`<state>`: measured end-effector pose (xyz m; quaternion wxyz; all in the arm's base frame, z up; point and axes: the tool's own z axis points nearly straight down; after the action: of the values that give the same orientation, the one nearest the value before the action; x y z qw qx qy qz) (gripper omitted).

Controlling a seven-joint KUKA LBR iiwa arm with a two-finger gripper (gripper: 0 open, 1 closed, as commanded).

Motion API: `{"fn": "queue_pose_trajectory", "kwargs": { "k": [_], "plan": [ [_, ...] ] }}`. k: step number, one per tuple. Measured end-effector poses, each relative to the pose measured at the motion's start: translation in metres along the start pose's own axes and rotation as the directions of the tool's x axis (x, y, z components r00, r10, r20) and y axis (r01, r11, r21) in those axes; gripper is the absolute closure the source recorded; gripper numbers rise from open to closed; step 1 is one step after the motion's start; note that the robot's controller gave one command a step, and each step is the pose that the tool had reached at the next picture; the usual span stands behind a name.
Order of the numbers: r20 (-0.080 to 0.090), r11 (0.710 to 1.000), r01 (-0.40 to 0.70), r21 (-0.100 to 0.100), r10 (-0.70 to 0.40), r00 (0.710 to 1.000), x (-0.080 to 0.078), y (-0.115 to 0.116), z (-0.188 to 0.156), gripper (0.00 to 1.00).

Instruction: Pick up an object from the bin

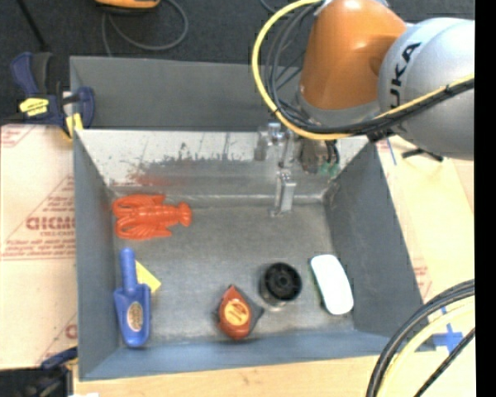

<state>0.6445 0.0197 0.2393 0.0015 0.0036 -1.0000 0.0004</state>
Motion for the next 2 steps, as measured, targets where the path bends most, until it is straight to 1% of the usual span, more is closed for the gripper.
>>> {"fn": "queue_pose_trajectory", "kwargs": {
  "k": [1, 2],
  "plan": [
    [0.008, 1.0, 0.0, 0.0, 0.0, 1.0, -0.001, 0.0, -0.005, 0.0],
    [0.009, 0.998, 0.061, 0.001, -0.061, 0.998, 0.043, -0.019, 0.035, 0.0]
  ]
}}
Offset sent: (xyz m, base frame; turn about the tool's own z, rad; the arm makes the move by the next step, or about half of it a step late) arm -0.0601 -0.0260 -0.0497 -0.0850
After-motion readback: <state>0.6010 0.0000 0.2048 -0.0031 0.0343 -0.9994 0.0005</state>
